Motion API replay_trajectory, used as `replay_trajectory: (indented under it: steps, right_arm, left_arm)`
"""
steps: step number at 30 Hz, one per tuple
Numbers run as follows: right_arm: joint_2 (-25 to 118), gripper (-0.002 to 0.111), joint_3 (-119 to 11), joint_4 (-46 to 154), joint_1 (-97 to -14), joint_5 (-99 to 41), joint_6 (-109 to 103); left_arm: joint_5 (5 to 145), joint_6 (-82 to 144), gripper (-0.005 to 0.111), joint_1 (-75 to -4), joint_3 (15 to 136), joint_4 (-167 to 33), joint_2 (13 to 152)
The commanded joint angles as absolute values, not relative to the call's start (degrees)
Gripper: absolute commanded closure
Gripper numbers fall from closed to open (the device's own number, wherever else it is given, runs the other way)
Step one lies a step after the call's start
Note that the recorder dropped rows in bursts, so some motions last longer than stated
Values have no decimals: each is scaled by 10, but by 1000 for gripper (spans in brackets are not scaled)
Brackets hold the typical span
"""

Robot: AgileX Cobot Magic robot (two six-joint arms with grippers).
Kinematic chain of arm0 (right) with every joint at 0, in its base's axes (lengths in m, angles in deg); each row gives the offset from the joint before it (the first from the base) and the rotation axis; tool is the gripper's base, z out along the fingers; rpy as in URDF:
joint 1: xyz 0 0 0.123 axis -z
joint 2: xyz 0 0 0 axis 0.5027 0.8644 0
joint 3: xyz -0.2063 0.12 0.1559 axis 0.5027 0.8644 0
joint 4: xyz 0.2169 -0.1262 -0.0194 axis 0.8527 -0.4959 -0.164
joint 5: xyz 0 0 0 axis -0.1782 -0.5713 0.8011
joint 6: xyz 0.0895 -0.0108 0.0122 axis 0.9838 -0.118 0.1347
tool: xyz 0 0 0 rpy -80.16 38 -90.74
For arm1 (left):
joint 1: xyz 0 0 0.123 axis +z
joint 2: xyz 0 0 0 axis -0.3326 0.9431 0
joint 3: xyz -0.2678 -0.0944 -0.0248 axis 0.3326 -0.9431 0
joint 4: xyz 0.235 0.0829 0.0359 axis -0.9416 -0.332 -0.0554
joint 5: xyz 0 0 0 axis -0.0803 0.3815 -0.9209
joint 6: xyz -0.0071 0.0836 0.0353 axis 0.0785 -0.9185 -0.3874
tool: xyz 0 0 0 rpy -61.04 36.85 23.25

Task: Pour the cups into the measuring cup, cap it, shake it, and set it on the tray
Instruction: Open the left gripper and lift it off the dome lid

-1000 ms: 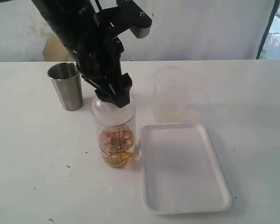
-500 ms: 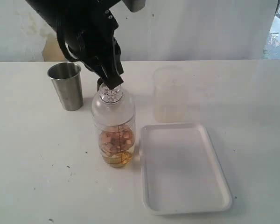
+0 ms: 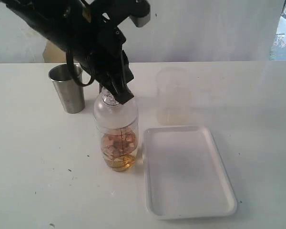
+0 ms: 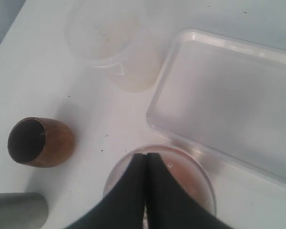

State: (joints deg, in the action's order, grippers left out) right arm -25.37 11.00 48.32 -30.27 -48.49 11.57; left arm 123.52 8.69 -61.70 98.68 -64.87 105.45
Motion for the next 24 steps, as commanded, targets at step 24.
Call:
replay_trajectory:
  steps: [24]
  right_arm:
    - [-254, 108, 109, 483, -303, -482, 114]
  left_arm:
    - [1051, 143, 107, -619, 899, -647, 966]
